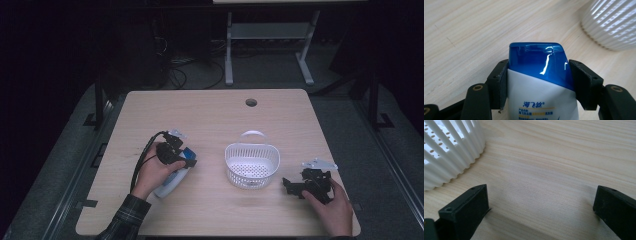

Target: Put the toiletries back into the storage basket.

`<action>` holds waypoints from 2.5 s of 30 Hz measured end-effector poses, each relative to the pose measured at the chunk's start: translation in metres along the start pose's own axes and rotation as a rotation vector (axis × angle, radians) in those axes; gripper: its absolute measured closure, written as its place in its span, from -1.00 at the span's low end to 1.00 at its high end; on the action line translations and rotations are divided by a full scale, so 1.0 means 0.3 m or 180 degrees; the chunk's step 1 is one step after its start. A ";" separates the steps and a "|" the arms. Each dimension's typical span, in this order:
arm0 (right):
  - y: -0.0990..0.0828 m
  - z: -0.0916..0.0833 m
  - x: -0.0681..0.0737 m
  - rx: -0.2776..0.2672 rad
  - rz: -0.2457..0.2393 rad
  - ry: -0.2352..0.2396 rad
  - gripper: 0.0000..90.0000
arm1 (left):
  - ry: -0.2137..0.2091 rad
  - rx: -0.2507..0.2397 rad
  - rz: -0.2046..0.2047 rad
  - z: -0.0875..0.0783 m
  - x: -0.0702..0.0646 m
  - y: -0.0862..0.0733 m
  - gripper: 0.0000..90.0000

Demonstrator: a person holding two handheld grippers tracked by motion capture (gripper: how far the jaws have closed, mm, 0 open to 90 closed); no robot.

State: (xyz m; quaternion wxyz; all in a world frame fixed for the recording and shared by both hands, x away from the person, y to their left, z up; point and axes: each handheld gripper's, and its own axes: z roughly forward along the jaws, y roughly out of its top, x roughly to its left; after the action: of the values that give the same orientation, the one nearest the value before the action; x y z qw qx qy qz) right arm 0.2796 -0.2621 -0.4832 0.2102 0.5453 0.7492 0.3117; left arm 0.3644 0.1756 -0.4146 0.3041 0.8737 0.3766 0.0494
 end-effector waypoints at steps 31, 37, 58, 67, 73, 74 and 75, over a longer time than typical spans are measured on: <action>0.000 0.000 0.000 -0.0002 0.0000 0.0000 -1.00 | -0.0920 -0.1021 0.0215 -0.220 0.099 -0.108 -0.17; 0.000 0.000 0.000 -0.0003 -0.0002 0.0000 -1.00 | -0.0997 -0.1143 0.0210 -0.247 0.111 -0.114 -0.16; 0.000 0.000 0.000 -0.0002 0.0000 0.0000 -1.00 | -0.1064 -0.1527 0.0380 -0.296 0.105 -0.098 -0.16; 0.000 0.000 0.000 -0.0001 0.0001 0.0004 -1.00 | -0.1103 -0.1599 0.0532 -0.319 0.064 -0.047 -0.16; 0.000 0.000 0.000 -0.0006 0.0001 0.0001 -1.00 | -0.1102 -0.1636 0.0585 -0.328 0.045 -0.021 -0.15; 0.000 0.000 0.000 -0.0006 0.0001 0.0001 -1.00 | -0.1106 -0.1644 0.0588 -0.330 0.041 -0.016 -0.15; 0.000 0.000 0.000 -0.0001 0.0001 0.0003 -1.00 | -0.1112 -0.1642 0.0599 -0.331 0.038 -0.011 -0.15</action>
State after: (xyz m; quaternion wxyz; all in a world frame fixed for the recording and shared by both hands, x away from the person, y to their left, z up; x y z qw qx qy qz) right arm 0.2794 -0.2621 -0.4831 0.2099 0.5453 0.7491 0.3121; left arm 0.3389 0.2342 -0.3377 0.5696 0.7940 0.2113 0.0204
